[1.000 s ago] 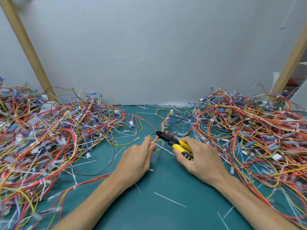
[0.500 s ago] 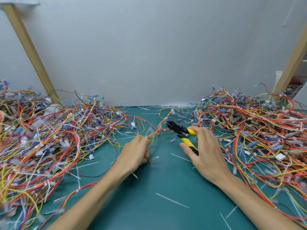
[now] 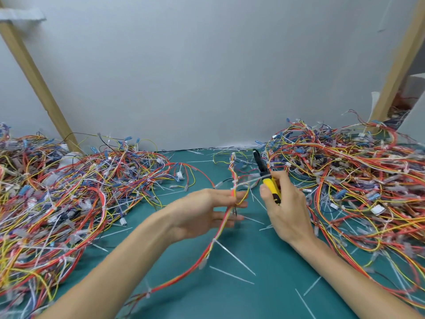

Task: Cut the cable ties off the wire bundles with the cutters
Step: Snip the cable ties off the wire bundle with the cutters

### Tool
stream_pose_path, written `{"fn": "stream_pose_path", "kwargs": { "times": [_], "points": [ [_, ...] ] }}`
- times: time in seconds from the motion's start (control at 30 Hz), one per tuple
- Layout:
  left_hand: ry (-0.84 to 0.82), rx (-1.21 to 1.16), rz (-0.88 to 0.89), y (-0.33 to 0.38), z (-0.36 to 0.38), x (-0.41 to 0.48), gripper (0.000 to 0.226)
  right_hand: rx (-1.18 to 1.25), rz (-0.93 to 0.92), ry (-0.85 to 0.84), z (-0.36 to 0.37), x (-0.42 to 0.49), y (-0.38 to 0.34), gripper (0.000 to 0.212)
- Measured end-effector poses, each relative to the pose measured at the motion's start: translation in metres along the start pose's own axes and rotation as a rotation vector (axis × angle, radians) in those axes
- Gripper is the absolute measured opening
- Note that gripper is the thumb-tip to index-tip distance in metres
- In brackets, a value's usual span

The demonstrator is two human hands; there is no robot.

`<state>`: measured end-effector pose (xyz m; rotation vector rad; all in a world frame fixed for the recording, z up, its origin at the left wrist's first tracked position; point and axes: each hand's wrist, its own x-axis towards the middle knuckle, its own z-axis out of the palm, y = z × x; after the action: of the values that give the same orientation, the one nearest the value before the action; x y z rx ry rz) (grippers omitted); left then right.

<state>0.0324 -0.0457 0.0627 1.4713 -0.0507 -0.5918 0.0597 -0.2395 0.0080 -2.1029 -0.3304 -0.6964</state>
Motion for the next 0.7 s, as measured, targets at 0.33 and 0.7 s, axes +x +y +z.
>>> {"fn": "stream_pose_path", "kwargs": {
  "times": [0.33, 0.7],
  "points": [
    [0.263, 0.709, 0.314, -0.018, 0.007, 0.027, 0.024, 0.109, 0.201, 0.099, 0.002, 0.009, 0.016, 0.042],
    [0.194, 0.467, 0.611, 0.048, 0.036, 0.047, 0.012, 0.329, 0.356, 0.174, 0.002, 0.014, 0.025, 0.031]
  ]
}}
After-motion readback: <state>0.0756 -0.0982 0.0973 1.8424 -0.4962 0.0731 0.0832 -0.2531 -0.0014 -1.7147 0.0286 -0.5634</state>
